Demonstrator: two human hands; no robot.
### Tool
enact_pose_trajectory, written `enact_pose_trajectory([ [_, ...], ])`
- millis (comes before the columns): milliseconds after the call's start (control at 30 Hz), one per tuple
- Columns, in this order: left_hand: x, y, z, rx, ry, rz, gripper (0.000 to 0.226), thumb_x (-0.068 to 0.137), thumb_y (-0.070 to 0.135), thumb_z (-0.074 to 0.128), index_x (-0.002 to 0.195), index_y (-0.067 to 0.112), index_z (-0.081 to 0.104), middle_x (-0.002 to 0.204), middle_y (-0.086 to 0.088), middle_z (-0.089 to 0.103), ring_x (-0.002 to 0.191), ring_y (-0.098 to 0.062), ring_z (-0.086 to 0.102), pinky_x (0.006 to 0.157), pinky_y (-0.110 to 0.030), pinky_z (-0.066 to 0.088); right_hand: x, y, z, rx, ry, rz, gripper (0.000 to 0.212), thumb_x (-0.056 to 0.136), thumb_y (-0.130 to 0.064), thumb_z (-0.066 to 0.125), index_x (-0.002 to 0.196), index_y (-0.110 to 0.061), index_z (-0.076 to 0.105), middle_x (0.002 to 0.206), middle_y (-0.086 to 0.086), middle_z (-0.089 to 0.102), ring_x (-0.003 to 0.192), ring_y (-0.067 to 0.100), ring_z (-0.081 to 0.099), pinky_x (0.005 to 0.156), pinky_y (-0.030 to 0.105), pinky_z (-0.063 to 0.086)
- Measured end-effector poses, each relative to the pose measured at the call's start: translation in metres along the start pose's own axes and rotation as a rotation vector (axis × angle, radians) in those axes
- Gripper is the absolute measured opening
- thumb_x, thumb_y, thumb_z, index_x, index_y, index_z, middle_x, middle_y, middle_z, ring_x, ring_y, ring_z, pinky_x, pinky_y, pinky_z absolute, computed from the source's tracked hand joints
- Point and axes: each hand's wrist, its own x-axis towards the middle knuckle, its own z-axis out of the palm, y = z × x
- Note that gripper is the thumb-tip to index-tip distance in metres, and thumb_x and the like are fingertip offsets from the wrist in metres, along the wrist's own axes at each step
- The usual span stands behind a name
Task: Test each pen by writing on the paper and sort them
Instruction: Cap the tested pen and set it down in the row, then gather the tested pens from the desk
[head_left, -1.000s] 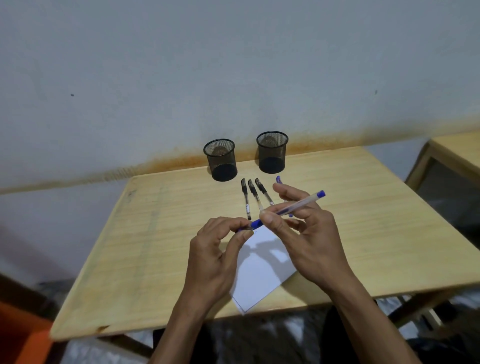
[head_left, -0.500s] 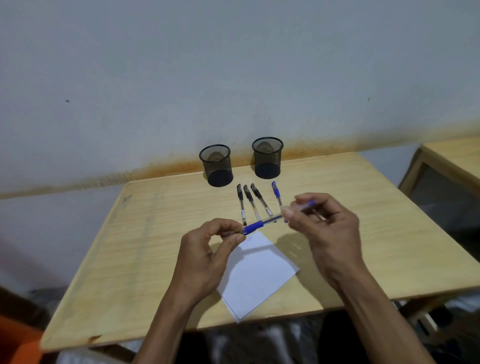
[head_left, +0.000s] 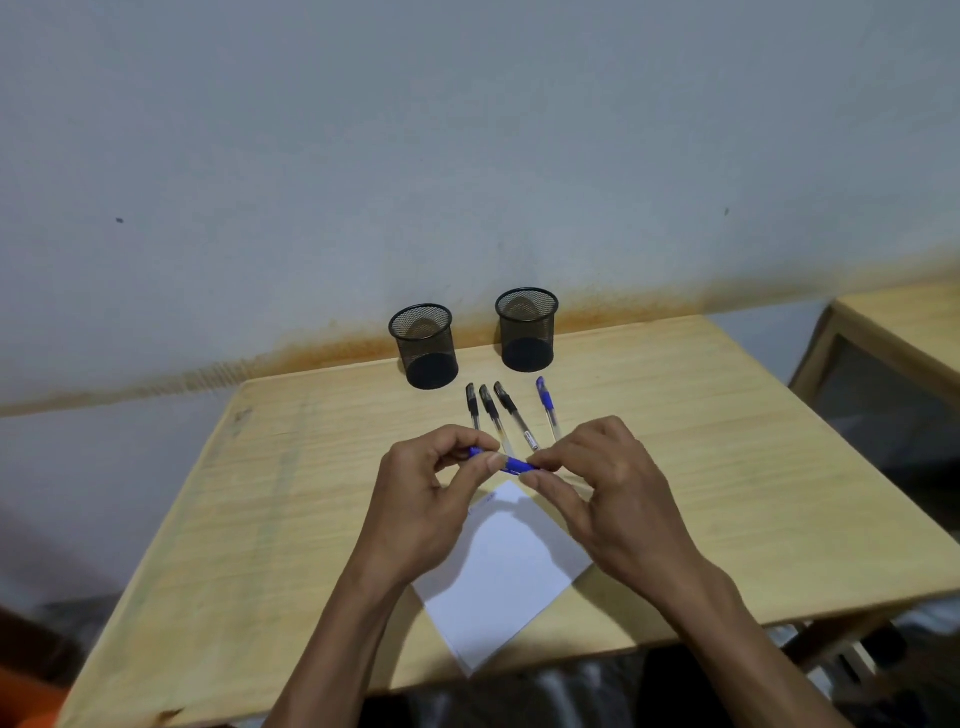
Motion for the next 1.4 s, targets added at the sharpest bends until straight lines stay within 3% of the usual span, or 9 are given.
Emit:
enact_pose_trajectory([
  [267, 0.022, -0.018, 0.013, 0.231, 0.112, 0.091, 0.031, 0.086, 0.029, 0.074, 0.116, 0.023, 0.068, 0.102, 0.012, 0.068, 0.096, -0.002, 0.062, 0.082, -0.011, 0.044, 0.017, 0.016, 0.012, 0.143, -0.097, 0.345, 0.008, 0.092, -0.029, 0.072, 0.085, -0.025, 0.073, 0.081, -0.021, 0.065, 0.098, 0.015, 0.056, 0.086, 0.040, 0.047],
  [433, 0.027, -0.040, 0.013, 0.361, 0.111, 0.025, 0.038, 0.087, 0.030, 0.073, 0.123, 0.020, 0.065, 0.120, 0.007, 0.063, 0.112, -0.012, 0.057, 0.093, -0.031, 0.046, 0.055, 0.051, 0.023, -0.049, -0.090, 0.774, 0.021, 0.092, -0.034, 0.058, 0.073, -0.027, 0.065, 0.088, -0.002, 0.068, 0.103, 0.028, 0.059, 0.088, 0.040, 0.048],
  [533, 0.021, -0.049, 0.015, 0.380, 0.107, -0.002, 0.036, 0.087, 0.030, 0.072, 0.121, 0.019, 0.065, 0.119, 0.007, 0.062, 0.112, -0.014, 0.057, 0.092, -0.030, 0.044, 0.067, 0.054, 0.032, -0.200, -0.211, 0.862, 0.021, 0.095, -0.030, 0.053, 0.087, -0.018, 0.069, 0.078, -0.002, 0.046, 0.110, 0.029, 0.050, 0.096, 0.042, 0.043],
  [600, 0.016, -0.052, 0.016, 0.379, 0.089, -0.036, 0.036, 0.087, 0.031, 0.072, 0.121, 0.020, 0.065, 0.119, 0.007, 0.062, 0.112, -0.013, 0.057, 0.092, -0.029, 0.044, 0.070, 0.056, 0.041, -0.305, -0.270, 0.864, 0.020, 0.095, -0.028, 0.052, 0.089, -0.016, 0.068, 0.072, -0.004, 0.035, 0.114, 0.028, 0.048, 0.098, 0.042, 0.039],
  [767, 0.014, -0.054, 0.018, 0.387, 0.061, -0.055, 0.037, 0.086, 0.030, 0.073, 0.120, 0.019, 0.065, 0.120, 0.006, 0.062, 0.113, -0.013, 0.055, 0.091, -0.025, 0.040, 0.070, 0.068, 0.049, -0.443, -0.287, 0.844, 0.021, 0.091, -0.027, 0.053, 0.073, -0.018, 0.055, 0.077, -0.002, 0.051, 0.119, 0.026, 0.046, 0.101, 0.044, 0.031],
  [1000, 0.059, -0.051, 0.028, 0.413, 0.088, -0.135, 0.046, 0.091, 0.044, 0.063, 0.128, 0.017, 0.059, 0.130, 0.004, 0.059, 0.124, -0.017, 0.049, 0.100, -0.036, 0.042, 0.097, 0.096, 0.042, -0.352, -0.182, 0.813, 0.043, 0.095, -0.051, 0.050, 0.114, -0.017, 0.069, 0.115, 0.004, 0.069, 0.123, 0.029, 0.047, 0.096, 0.045, 0.036],
  [1100, 0.085, -0.051, 0.038, 0.533, 0.070, -0.232, 0.052, 0.093, 0.053, 0.054, 0.126, 0.013, 0.059, 0.127, -0.002, 0.061, 0.119, -0.023, 0.054, 0.093, -0.039, 0.047, 0.108, 0.101, 0.021, -0.309, -0.300, 0.782, 0.048, 0.091, -0.055, 0.058, 0.113, -0.013, 0.067, 0.115, 0.009, 0.069, 0.117, 0.033, 0.055, 0.089, 0.042, 0.043],
  [1233, 0.122, -0.043, 0.051, 0.735, -0.067, -0.391, 0.055, 0.085, 0.070, 0.048, 0.078, 0.015, 0.055, 0.090, -0.006, 0.065, 0.082, -0.028, 0.060, 0.065, -0.036, 0.049, 0.121, 0.090, 0.017, -0.332, -0.597, 0.729, 0.046, 0.077, -0.058, 0.071, 0.081, -0.016, 0.052, 0.086, 0.003, 0.062, 0.076, 0.023, 0.058, 0.062, 0.031, 0.041],
  [1400, 0.132, -0.039, 0.070, 0.865, -0.218, -0.481, 0.045, 0.070, 0.063, 0.058, 0.085, 0.021, 0.059, 0.085, 0.001, 0.063, 0.078, -0.024, 0.061, 0.069, -0.034, 0.053, 0.127, 0.067, 0.042, -0.434, -0.758, 0.597, 0.041, 0.068, -0.040, 0.077, 0.090, -0.016, 0.051, 0.092, 0.002, 0.059, 0.084, 0.026, 0.062, 0.065, 0.031, 0.045],
])
